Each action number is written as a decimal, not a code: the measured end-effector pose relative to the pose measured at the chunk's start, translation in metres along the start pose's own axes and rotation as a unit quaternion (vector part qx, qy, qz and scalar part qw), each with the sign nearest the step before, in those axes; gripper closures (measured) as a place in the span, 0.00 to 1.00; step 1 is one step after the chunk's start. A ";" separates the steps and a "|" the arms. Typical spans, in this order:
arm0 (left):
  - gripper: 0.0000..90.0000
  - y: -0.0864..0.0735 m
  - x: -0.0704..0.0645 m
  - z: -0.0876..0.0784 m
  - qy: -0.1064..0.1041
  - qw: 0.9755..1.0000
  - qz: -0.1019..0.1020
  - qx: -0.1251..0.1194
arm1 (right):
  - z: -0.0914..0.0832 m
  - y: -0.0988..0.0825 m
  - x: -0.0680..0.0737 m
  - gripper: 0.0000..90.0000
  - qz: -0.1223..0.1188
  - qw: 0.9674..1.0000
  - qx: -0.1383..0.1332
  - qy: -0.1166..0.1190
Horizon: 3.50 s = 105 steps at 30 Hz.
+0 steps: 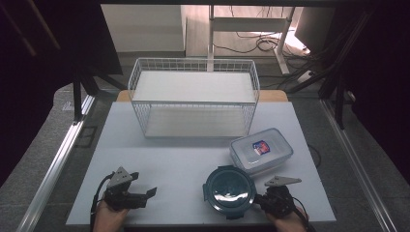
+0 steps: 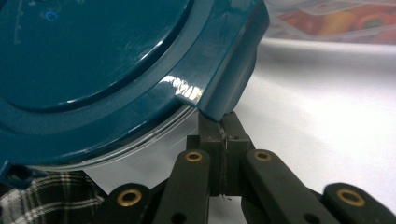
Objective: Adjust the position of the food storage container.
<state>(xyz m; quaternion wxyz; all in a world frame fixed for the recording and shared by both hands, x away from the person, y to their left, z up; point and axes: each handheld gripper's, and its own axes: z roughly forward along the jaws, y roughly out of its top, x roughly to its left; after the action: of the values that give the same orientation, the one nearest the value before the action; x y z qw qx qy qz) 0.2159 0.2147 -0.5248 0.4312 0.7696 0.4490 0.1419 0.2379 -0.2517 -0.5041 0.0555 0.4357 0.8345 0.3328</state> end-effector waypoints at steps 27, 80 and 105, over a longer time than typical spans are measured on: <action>0.08 -0.003 0.027 -0.037 0.041 0.998 -0.037 0.017 | 0.094 0.073 0.087 1.00 -0.113 0.987 0.029 0.113; 1.00 0.084 -0.078 0.063 0.014 0.997 0.054 0.053 | 0.007 0.076 -0.001 0.56 -0.075 0.991 -0.107 -0.017; 1.00 0.074 0.010 0.045 0.091 0.994 -0.033 0.045 | -0.008 0.076 -0.033 0.61 -0.035 0.992 -0.118 -0.027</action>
<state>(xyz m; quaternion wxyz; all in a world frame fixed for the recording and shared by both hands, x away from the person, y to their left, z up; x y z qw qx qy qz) 0.2903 0.1822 -0.4946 0.3581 0.7565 0.5178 0.1770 0.3074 -0.2504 -0.4588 0.1410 0.4053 0.8025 0.4147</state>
